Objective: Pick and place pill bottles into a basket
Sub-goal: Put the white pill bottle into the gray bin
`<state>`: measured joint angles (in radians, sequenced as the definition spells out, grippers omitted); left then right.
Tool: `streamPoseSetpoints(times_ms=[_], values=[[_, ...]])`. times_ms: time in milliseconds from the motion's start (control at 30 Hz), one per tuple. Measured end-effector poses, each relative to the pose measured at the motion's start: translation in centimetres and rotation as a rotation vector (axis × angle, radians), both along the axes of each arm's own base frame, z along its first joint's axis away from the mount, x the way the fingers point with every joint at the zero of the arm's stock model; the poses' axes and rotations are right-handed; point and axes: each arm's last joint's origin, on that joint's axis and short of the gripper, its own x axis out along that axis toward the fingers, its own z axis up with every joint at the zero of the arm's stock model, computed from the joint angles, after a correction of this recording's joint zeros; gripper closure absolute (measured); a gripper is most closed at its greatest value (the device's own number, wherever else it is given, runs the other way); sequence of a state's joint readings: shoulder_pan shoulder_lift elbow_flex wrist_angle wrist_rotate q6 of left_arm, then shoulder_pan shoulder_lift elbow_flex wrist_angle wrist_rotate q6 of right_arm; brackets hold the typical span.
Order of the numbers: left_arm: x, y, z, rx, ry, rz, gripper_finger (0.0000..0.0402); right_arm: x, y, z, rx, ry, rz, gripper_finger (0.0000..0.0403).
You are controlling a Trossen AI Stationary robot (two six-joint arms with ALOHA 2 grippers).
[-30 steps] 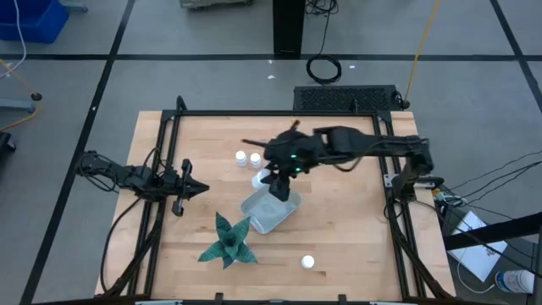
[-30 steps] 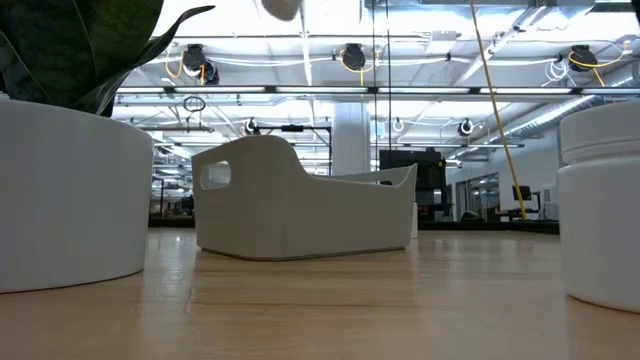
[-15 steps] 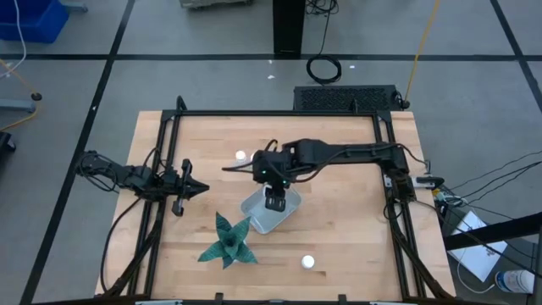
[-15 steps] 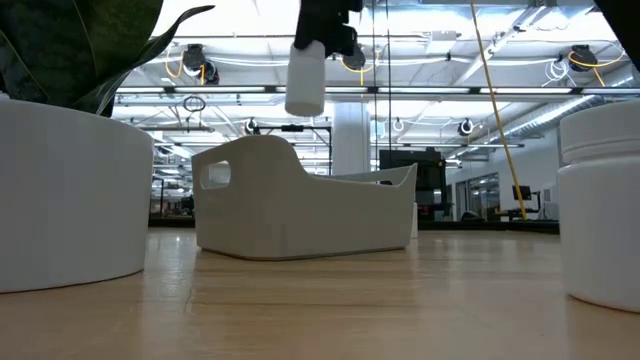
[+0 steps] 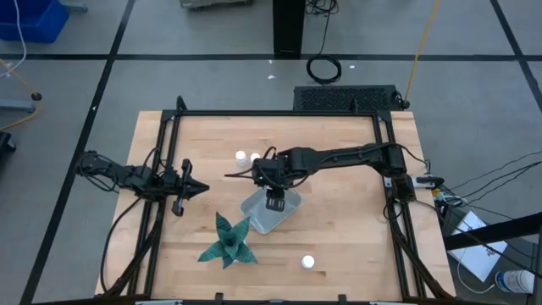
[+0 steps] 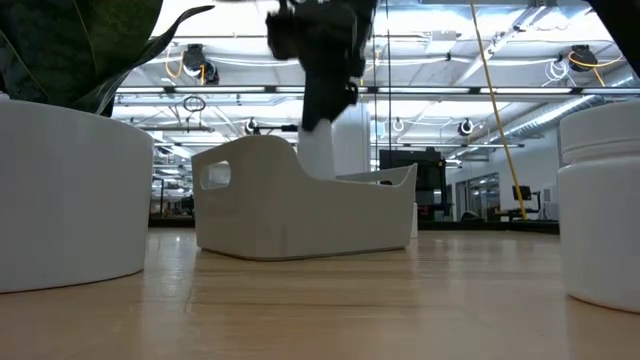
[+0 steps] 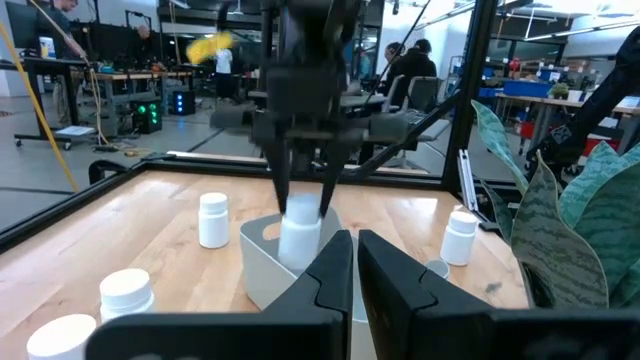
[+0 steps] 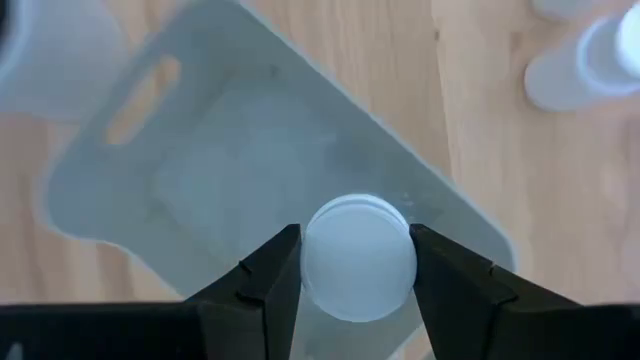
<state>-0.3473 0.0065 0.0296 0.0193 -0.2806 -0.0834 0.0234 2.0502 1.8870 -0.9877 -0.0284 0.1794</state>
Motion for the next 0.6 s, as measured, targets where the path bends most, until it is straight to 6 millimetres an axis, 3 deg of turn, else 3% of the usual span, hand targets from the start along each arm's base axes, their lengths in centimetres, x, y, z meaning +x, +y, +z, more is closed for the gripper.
streamPoseSetpoints(times_ms=[300, 600], values=[[0.0, 0.0, 0.0, 0.0, 0.0, 0.0, 0.0376, -0.3, -0.7, -4.2, 0.008, 0.0, -0.037, 0.0246], [0.0, 0.0, 0.0, 0.0, 0.0, 0.0, 0.0376, -0.1, -2.5, -4.6, 0.016, -0.032, -0.104, 0.0241]])
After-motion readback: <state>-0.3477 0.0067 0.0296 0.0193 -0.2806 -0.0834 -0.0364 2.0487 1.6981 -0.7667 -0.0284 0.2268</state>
